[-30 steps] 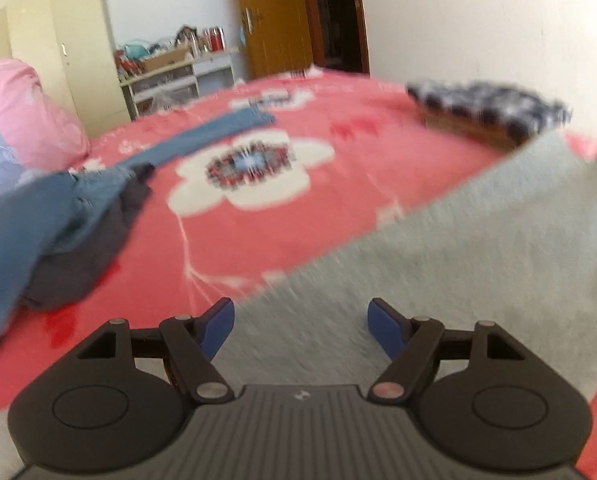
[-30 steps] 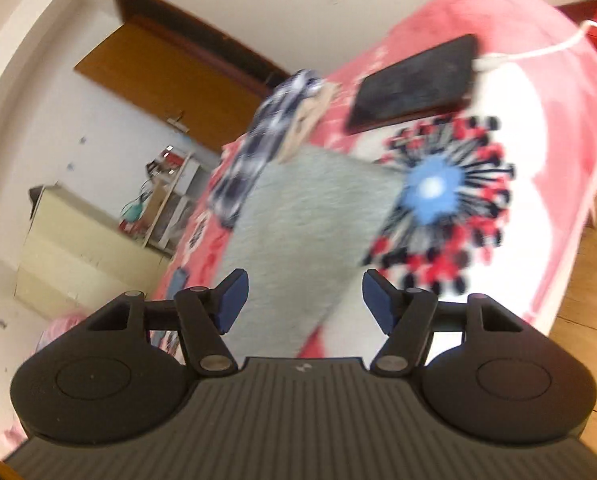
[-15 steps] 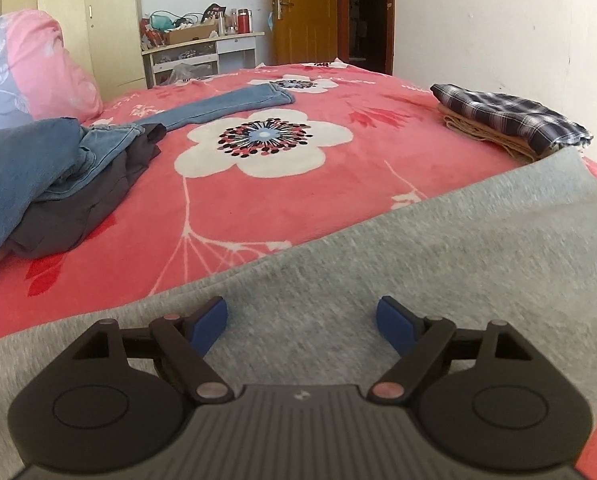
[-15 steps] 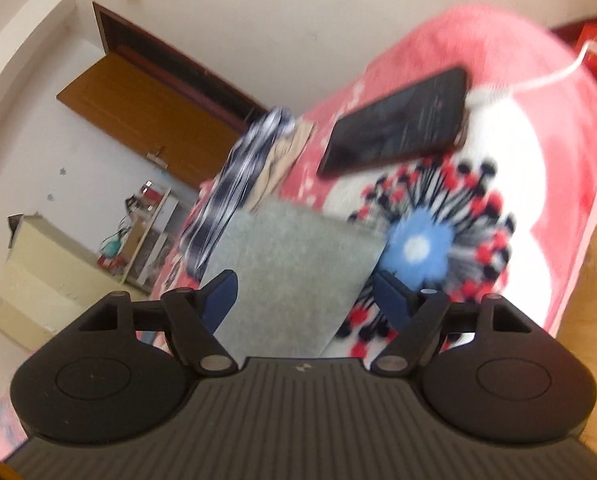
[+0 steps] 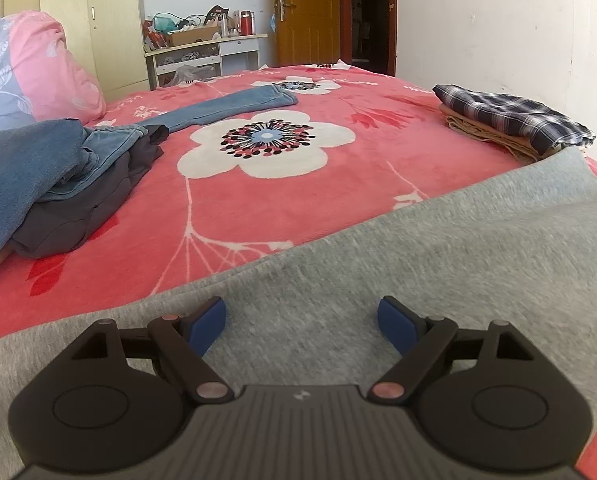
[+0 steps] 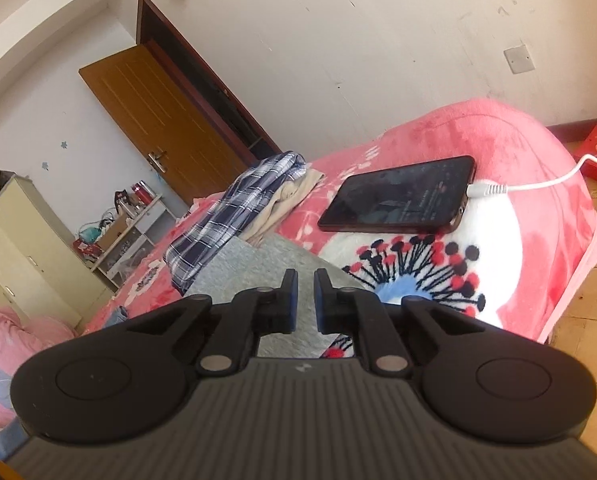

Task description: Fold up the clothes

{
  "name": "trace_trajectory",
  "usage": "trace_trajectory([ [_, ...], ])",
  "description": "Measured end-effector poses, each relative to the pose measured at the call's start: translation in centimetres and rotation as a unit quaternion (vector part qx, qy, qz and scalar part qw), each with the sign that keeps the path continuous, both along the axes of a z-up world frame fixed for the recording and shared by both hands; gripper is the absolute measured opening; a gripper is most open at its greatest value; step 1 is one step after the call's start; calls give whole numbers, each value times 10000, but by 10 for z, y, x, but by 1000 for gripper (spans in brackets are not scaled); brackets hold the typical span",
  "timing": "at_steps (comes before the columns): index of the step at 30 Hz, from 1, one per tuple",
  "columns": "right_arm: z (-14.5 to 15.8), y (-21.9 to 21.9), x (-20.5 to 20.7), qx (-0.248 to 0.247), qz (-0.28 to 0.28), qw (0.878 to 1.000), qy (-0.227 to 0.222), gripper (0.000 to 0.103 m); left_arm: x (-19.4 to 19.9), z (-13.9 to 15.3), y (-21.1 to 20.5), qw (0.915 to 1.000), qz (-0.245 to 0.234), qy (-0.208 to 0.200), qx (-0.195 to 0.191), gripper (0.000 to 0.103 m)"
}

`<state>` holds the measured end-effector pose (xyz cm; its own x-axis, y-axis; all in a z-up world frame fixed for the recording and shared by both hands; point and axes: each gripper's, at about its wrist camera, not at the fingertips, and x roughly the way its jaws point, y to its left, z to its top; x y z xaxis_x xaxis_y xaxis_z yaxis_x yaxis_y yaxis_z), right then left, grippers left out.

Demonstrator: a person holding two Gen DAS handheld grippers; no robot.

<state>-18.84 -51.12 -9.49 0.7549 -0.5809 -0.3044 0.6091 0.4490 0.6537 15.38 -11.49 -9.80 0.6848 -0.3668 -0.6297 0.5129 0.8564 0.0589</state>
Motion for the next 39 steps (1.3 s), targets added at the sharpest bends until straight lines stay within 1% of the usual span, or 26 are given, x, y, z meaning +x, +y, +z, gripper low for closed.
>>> trace_trajectory([
  [2,0,2,-2,-23,76,9999,-123,7,0,0,0,10000,2,-1,-2,86],
  [4,2,7,0,-122,143,9998,-86,7,1,0,0,10000,3,2,-4,86],
  [6,2,10,0,-85,244,9996,-61,10,1,0,1,10000,1,2,-5,86],
  [10,5,9,13,-173,492,9984,240,13,1,0,0,10000,7,-7,4,86],
  [12,11,9,25,-349,651,9961,476,27,1,0,0,10000,14,-11,4,86],
  [14,18,8,38,-599,771,9929,674,47,0,-1,0,10000,23,-14,4,87],
  [16,24,6,53,-862,934,9876,919,61,0,-1,0,10000,26,-15,1,87],
  [19,31,-4,73,-1118,1073,9811,1157,67,0,-1,0,10000,28,-15,-7,87],
  [22,32,-20,93,-1100,1284,9752,1432,69,0,-1,1,10000,35,-28,-27,88],
  [24,26,-25,101,-953,1349,9720,1671,69,0,-2,1,10000,41,-36,-40,88],
  [25,21,-26,103,-873,1429,9710,1707,68,0,-2,1,10000,43,-38,-46,88],
  [27,14,-22,104,-848,1575,9685,1735,61,0,-2,1,10000,47,-33,-59,88],
  [28,12,-18,104,-937,1606,9665,1772,51,1,-2,1,10000,47,-29,-64,88],
  [29,11,-13,104,-1046,1620,9640,1829,38,1,-2,2,10000,47,-28,-67,88],
  [30,12,-8,105,-1184,1604,9613,1902,31,1,-2,2,10000,47,-27,-69,88],
  [31,14,-5,104,-1293,1592,9597,1922,22,1,-2,2,10000,47,-26,-72,88],
  [33,20,3,101,-1491,1561,9584,1867,14,1,-2,2,10000,47,-28,-77,88],
  [35,27,11,101,-1703,1565,9556,1825,9,0,-2,2,10000,48,-31,-81,88],
  [39,38,29,106,-2059,1760,9468,1737,7,0,-2,2,9999,50,-32,-86,88],
])
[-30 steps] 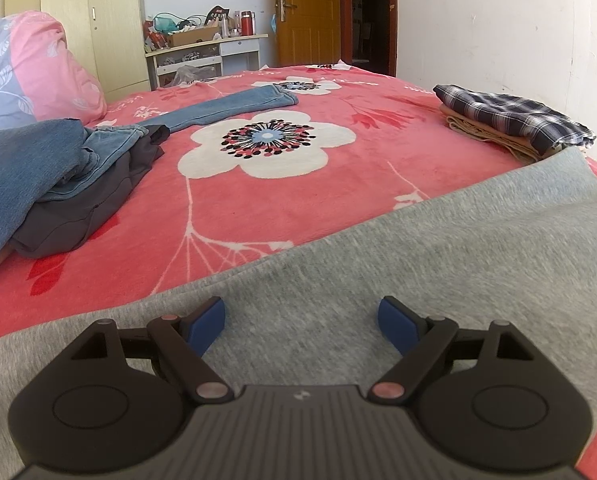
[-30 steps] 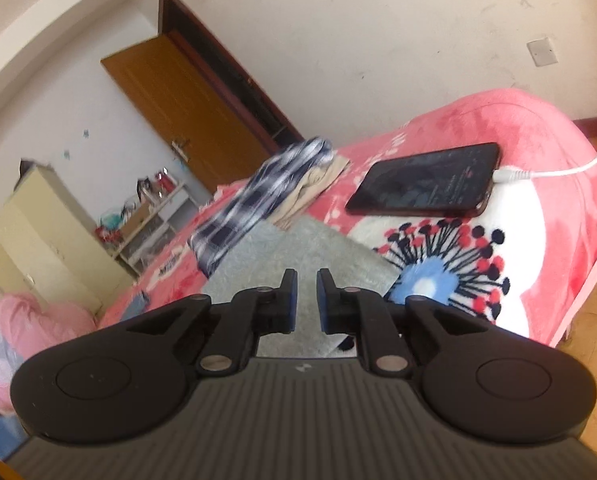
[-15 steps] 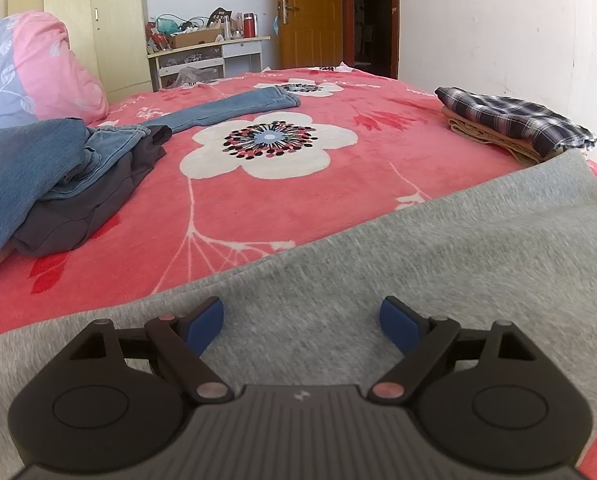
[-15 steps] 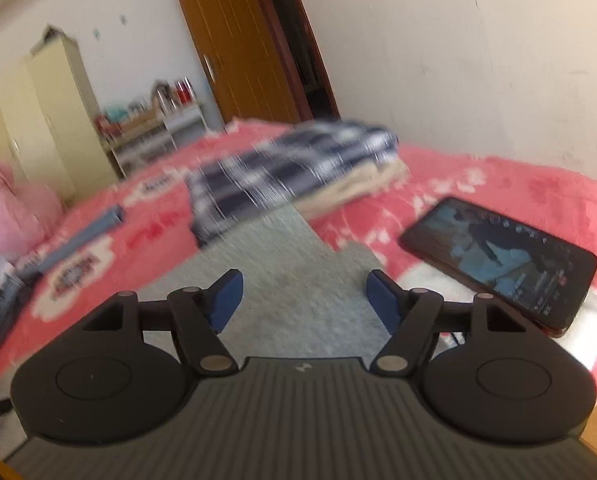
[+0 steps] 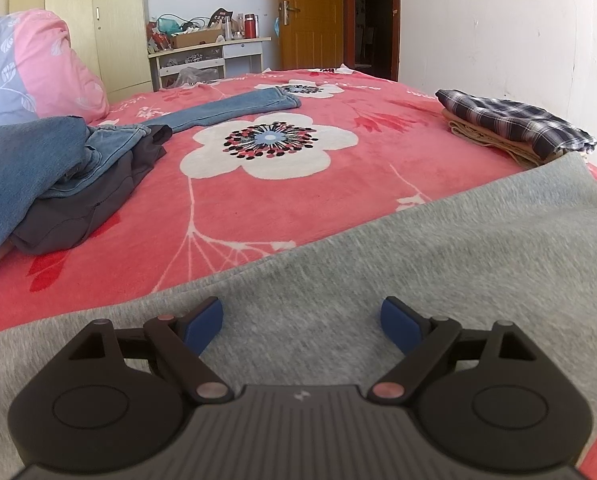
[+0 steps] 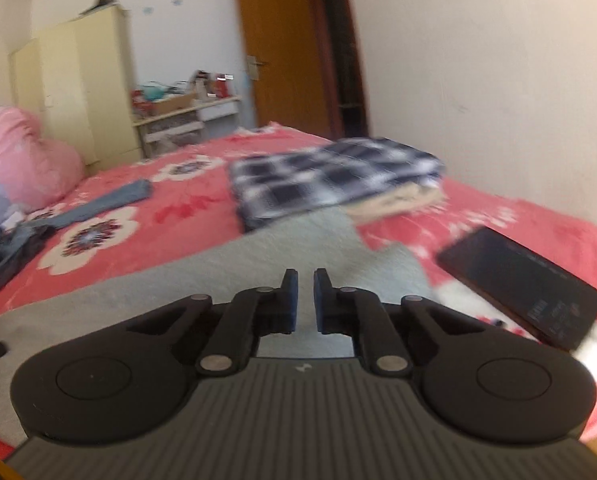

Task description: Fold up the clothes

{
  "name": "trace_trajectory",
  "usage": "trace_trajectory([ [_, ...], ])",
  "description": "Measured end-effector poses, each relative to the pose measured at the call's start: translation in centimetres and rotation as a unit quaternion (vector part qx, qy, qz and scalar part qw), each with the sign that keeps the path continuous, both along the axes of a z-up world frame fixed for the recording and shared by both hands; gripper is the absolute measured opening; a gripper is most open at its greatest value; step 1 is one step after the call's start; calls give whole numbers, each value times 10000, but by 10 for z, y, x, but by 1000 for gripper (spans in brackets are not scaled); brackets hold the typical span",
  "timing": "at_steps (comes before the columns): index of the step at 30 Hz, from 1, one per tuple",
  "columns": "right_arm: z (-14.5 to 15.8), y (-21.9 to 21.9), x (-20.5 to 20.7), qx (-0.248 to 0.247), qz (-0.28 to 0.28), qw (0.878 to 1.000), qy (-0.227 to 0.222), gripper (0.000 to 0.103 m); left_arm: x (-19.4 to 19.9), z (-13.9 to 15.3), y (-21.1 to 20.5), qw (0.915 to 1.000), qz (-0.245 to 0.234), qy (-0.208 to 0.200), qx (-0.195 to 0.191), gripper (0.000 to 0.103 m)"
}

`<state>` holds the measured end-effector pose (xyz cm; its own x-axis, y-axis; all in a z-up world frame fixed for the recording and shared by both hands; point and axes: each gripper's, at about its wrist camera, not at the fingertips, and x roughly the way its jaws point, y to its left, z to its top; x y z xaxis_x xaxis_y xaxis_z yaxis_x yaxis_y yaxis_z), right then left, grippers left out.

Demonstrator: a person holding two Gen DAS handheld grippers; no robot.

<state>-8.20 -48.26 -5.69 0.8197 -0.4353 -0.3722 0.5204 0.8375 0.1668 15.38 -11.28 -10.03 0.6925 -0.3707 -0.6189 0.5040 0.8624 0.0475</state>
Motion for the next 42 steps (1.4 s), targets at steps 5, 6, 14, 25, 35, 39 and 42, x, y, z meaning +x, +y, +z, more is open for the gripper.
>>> trace_trajectory([
  [5,4,7,-16,465,-277,9978,-390,23,0,0,0,10000,-1,1,-8,88],
  [6,3,5,-26,789,-399,9944,-585,29,0,0,0,10000,-2,1,-10,88],
  [14,-39,-22,-102,2248,-1745,9516,-1163,45,0,0,1,10000,-2,3,-21,88],
  [25,-71,-68,-102,3015,-1812,9162,-1920,21,0,-1,1,10000,22,0,-44,89],
  [35,-14,-47,-64,2172,-978,9373,-2545,7,-1,-1,1,10000,41,-22,-62,89],
  [39,21,-4,-5,1973,662,9473,-2436,7,-1,-1,2,10000,46,-22,-72,89],
  [42,37,56,40,1832,2219,9365,-2005,7,-1,-1,2,10000,47,-19,-75,90],
])
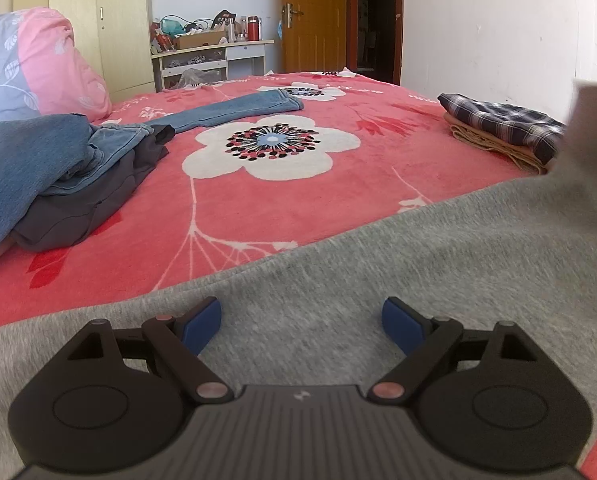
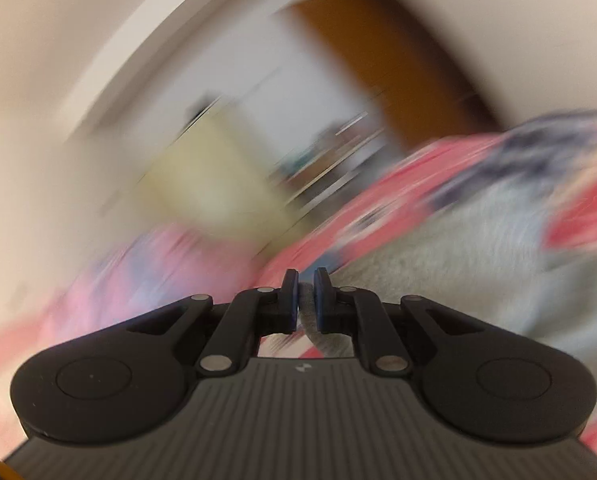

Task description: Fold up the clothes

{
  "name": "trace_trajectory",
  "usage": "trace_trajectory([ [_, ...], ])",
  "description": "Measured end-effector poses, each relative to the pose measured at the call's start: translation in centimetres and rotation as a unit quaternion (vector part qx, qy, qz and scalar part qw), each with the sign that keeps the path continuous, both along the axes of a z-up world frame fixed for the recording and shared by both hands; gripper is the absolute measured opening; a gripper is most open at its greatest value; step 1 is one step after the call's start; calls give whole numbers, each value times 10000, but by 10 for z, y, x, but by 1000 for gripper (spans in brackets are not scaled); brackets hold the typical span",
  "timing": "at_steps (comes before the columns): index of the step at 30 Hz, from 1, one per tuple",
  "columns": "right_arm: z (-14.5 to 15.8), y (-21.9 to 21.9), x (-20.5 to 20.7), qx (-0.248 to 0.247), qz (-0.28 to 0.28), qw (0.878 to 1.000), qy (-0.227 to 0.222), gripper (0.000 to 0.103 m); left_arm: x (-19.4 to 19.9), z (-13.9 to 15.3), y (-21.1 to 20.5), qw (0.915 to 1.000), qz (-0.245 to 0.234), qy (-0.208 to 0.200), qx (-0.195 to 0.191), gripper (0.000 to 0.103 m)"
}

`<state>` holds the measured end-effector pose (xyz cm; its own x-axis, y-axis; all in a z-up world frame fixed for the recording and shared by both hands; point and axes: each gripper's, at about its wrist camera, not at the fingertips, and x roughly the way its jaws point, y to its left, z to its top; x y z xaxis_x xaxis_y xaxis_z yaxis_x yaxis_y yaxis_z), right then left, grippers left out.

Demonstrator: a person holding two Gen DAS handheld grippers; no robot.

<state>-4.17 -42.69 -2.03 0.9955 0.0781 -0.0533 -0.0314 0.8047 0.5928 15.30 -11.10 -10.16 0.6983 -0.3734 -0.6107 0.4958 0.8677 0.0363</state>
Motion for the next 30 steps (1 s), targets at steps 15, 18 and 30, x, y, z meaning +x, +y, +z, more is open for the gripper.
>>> trace_trajectory([
  [15,-4,33,-44,-242,1057,9925,565,55,-1,0,1,10000,3,9,-18,90],
  [18,5,-25,-47,-384,17,9955,866,58,-1,0,1,10000,6,7,-26,90],
  [30,-43,-183,97,-538,-201,9419,3309,59,-1,-1,2,10000,14,10,-63,90],
])
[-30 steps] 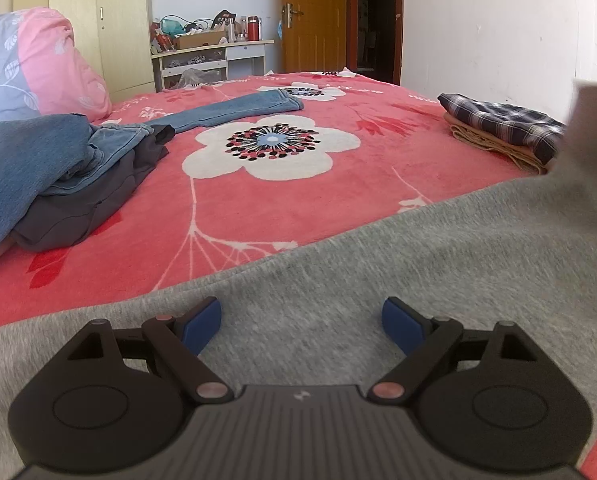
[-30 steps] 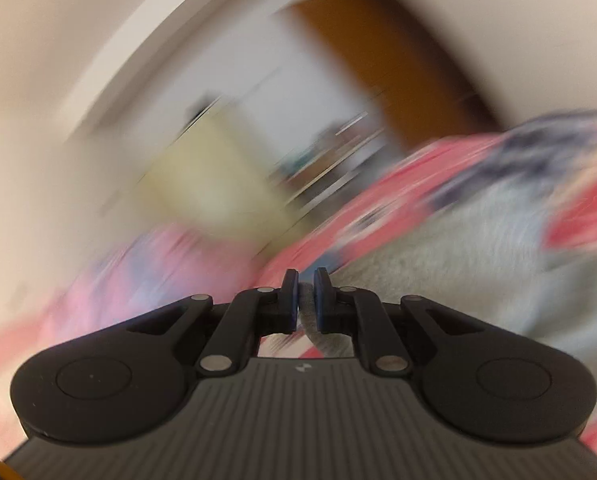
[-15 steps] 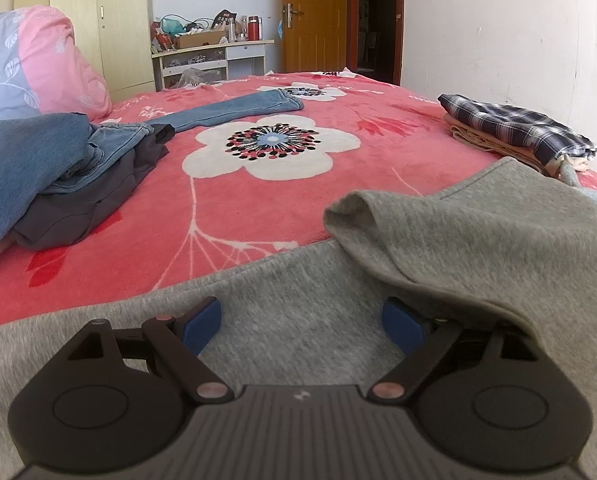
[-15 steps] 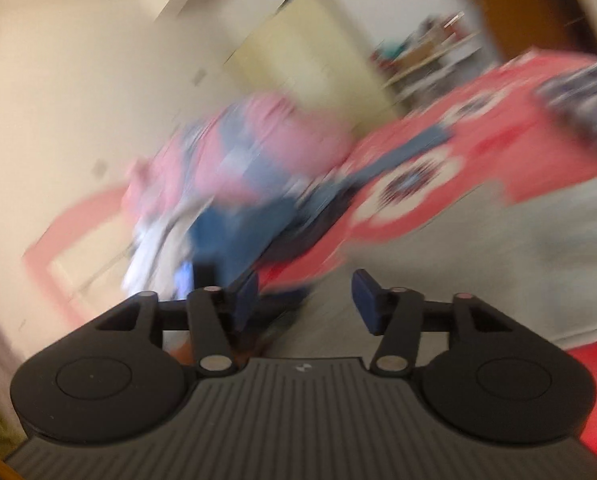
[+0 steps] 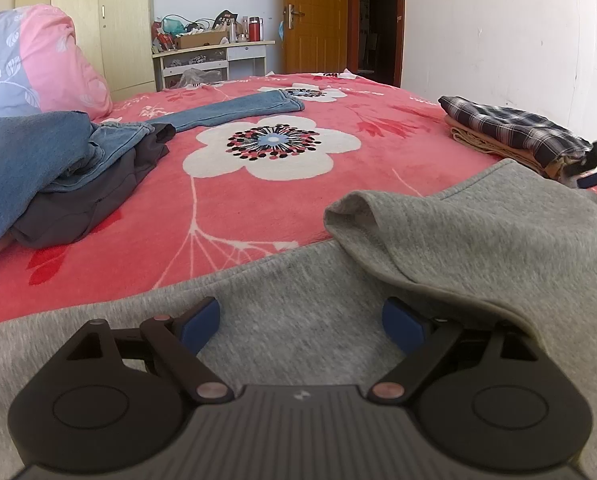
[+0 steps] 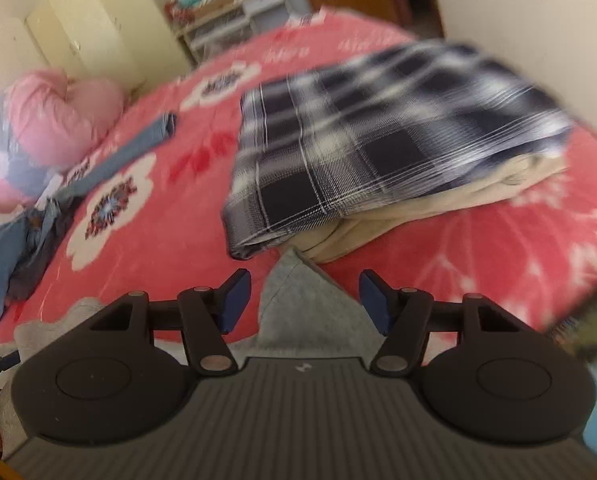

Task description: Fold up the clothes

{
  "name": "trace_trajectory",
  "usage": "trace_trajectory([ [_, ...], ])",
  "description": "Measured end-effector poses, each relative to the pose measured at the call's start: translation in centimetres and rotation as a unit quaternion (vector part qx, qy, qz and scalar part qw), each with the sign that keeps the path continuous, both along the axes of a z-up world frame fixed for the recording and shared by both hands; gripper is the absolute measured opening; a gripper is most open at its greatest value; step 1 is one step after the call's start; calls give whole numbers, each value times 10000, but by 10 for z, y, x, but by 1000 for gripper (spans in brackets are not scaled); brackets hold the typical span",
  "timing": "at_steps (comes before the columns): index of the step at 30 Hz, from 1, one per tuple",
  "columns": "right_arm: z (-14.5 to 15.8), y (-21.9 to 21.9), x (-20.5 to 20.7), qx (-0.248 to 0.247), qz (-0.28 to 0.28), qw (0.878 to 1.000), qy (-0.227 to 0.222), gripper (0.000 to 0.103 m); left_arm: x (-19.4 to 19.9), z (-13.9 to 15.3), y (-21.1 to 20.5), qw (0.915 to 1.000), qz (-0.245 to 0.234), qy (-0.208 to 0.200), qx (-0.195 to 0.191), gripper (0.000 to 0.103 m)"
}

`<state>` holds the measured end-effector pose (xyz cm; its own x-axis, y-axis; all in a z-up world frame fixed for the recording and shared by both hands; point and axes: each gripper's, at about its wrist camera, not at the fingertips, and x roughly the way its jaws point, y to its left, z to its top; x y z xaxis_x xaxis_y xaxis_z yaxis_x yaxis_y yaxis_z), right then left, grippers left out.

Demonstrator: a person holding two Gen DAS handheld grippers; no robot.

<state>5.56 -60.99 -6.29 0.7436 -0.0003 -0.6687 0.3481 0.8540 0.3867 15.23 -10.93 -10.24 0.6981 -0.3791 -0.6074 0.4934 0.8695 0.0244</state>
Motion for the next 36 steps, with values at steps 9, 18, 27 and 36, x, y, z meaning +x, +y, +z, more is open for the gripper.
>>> trace_trajectory([
  [9,42,33,-52,-325,147,9915,-1254,9,0,0,0,10000,0,0,0,90],
  [18,40,41,-65,-836,-480,9791,-1789,9,-1,0,0,10000,2,-2,2,90],
  [27,26,14,-31,-1283,-1549,9734,-1100,43,0,0,0,10000,2,1,-1,90],
  [36,36,65,-61,-877,-172,9923,-858,42,0,0,0,10000,8,-3,6,91],
])
